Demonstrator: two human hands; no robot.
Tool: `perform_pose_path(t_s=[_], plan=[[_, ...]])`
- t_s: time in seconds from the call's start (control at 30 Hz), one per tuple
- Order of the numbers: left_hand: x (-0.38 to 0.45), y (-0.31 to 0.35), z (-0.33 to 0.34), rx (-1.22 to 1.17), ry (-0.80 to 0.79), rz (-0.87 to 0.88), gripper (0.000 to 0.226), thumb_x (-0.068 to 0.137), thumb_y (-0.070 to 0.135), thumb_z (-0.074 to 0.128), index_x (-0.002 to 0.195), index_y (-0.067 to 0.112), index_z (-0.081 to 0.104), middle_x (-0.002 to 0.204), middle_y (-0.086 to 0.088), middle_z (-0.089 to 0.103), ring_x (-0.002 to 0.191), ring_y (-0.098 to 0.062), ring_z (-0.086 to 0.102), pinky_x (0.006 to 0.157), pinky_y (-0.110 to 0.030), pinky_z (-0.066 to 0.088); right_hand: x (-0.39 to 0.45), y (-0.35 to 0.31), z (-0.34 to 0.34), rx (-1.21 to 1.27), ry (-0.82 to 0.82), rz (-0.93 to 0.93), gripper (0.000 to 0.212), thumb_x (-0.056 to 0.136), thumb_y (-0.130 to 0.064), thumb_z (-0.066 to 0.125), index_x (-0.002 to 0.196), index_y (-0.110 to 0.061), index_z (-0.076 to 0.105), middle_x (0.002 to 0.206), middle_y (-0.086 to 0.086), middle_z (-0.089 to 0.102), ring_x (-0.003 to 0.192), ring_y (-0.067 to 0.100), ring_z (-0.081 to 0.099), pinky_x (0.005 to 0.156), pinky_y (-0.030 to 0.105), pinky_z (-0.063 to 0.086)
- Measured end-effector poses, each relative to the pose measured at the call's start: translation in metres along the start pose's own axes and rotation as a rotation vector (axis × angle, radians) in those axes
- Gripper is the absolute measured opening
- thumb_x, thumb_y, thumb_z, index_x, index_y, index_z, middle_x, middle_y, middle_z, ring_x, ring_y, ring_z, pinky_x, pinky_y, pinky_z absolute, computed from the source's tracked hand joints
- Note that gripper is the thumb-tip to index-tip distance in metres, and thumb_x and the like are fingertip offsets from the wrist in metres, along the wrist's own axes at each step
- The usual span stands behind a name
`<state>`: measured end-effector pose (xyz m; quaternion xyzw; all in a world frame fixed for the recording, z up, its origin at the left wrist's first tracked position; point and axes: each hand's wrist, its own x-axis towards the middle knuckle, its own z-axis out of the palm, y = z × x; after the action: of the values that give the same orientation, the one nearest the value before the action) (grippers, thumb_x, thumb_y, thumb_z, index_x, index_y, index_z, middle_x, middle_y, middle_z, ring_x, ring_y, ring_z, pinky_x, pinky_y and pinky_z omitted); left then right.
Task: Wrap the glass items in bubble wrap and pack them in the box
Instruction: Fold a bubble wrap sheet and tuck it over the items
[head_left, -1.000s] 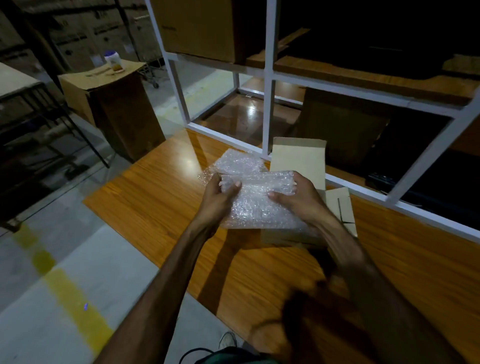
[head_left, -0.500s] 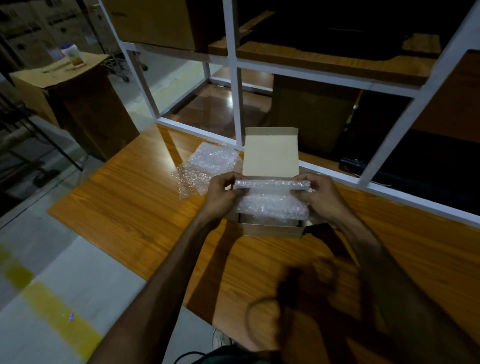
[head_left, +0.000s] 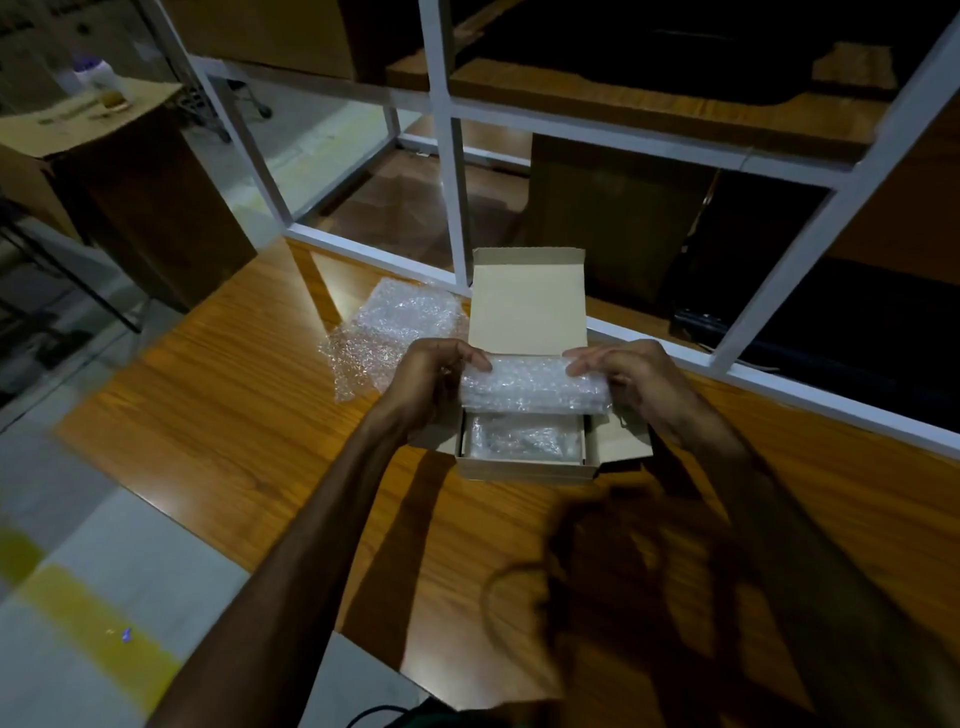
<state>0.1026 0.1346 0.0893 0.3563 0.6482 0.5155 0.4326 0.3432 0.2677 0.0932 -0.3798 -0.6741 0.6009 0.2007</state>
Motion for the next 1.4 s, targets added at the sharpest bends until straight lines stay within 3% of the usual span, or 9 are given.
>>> perform_pose_path(t_s=[0.07, 0.13, 0.23, 0.37, 0.47, 0.57, 0.9, 1.13, 1.4], plan=[[0.0, -0.01, -0.001, 0.124, -0.015, 0.068, 0.008, 0.09, 0.003, 0.069, 0.085, 0.007, 0.074, 0.106, -0.017, 0.073, 0.076, -0.02, 0.07, 0.067, -0.028, 0.055, -0.002, 0.008, 0.005, -0.208, 0.008, -0.029, 0.009, 0.094, -0.02, 0.076, 0.104, -0.021, 0.077, 0.115, -0.019, 0.069, 0.11, 0.01, 0.066, 0.082, 0.027, 0.053], [0.002, -0.023, 0.0, 0.26, -0.075, 0.14, 0.024, 0.079, -0.004, 0.084, 0.092, 0.008, 0.07, 0.106, -0.015, 0.069, 0.1, -0.029, 0.068, 0.08, -0.04, 0.06, -0.003, 0.025, 0.013, -0.374, -0.031, -0.073, 0.029, 0.087, -0.019, 0.084, 0.109, -0.029, 0.067, 0.113, -0.019, 0.063, 0.111, 0.008, 0.061, 0.081, 0.023, 0.048], [0.001, -0.037, 0.007, 0.298, -0.164, 0.106, 0.042, 0.079, -0.016, 0.077, 0.103, 0.016, 0.068, 0.106, -0.015, 0.057, 0.097, -0.04, 0.062, 0.074, -0.052, 0.063, -0.01, 0.04, 0.024, -0.397, -0.087, -0.028, 0.05, 0.084, -0.019, 0.086, 0.119, -0.038, 0.056, 0.113, -0.011, 0.058, 0.105, 0.007, 0.058, 0.076, 0.025, 0.053], [-0.002, -0.043, 0.013, 0.448, -0.161, 0.196, 0.029, 0.085, -0.007, 0.075, 0.107, 0.012, 0.072, 0.117, -0.011, 0.063, 0.092, -0.025, 0.069, 0.069, -0.036, 0.06, -0.013, 0.039, 0.027, -0.491, -0.103, -0.065, 0.035, 0.085, -0.026, 0.084, 0.112, -0.035, 0.064, 0.112, -0.016, 0.058, 0.105, 0.006, 0.056, 0.081, 0.026, 0.05], [-0.007, -0.04, 0.011, 0.737, -0.21, 0.312, 0.031, 0.083, -0.007, 0.078, 0.107, 0.012, 0.072, 0.096, -0.004, 0.07, 0.078, -0.007, 0.07, 0.066, -0.023, 0.057, -0.014, 0.039, 0.024, -0.582, -0.15, -0.102, 0.031, 0.088, -0.029, 0.082, 0.113, -0.033, 0.065, 0.112, -0.02, 0.057, 0.106, 0.002, 0.053, 0.086, 0.021, 0.047], [-0.009, -0.039, 0.011, 0.868, -0.238, 0.368, 0.026, 0.083, 0.005, 0.08, 0.106, 0.015, 0.074, 0.08, 0.01, 0.066, 0.077, -0.013, 0.065, 0.068, -0.029, 0.051, -0.015, 0.041, 0.025, -0.686, -0.228, -0.129, 0.032, 0.092, -0.033, 0.078, 0.121, -0.035, 0.063, 0.126, -0.014, 0.061, 0.118, 0.007, 0.053, 0.098, 0.03, 0.048], [-0.011, -0.045, 0.02, 1.029, -0.305, 0.462, 0.035, 0.089, 0.006, 0.076, 0.123, 0.009, 0.073, 0.11, -0.007, 0.078, 0.098, -0.021, 0.073, 0.087, -0.036, 0.059, -0.021, 0.053, 0.035, -0.998, -0.189, -0.432, 0.035, 0.092, -0.026, 0.078, 0.124, -0.014, 0.07, 0.12, 0.005, 0.072, 0.114, 0.023, 0.065, 0.097, 0.026, 0.043], [0.0, -0.043, 0.022, 1.059, -0.31, 0.417, 0.025, 0.093, 0.012, 0.075, 0.117, 0.008, 0.074, 0.096, -0.005, 0.076, 0.082, -0.015, 0.073, 0.071, -0.023, 0.054, -0.008, 0.038, 0.034, -1.07, -0.252, -0.235, 0.047, 0.093, -0.04, 0.076, 0.133, -0.023, 0.059, 0.133, -0.003, 0.06, 0.123, 0.018, 0.054, 0.093, 0.027, 0.04], [0.003, -0.043, 0.022, 1.114, -0.302, 0.409, 0.031, 0.089, 0.029, 0.08, 0.114, 0.013, 0.075, 0.096, -0.004, 0.074, 0.09, -0.022, 0.066, 0.076, -0.028, 0.048, 0.006, 0.045, 0.039, -1.125, -0.216, -0.161, 0.03, 0.084, -0.048, 0.077, 0.093, -0.032, 0.053, 0.094, -0.011, 0.053, 0.085, 0.013, 0.048, 0.061, 0.023, 0.031]])
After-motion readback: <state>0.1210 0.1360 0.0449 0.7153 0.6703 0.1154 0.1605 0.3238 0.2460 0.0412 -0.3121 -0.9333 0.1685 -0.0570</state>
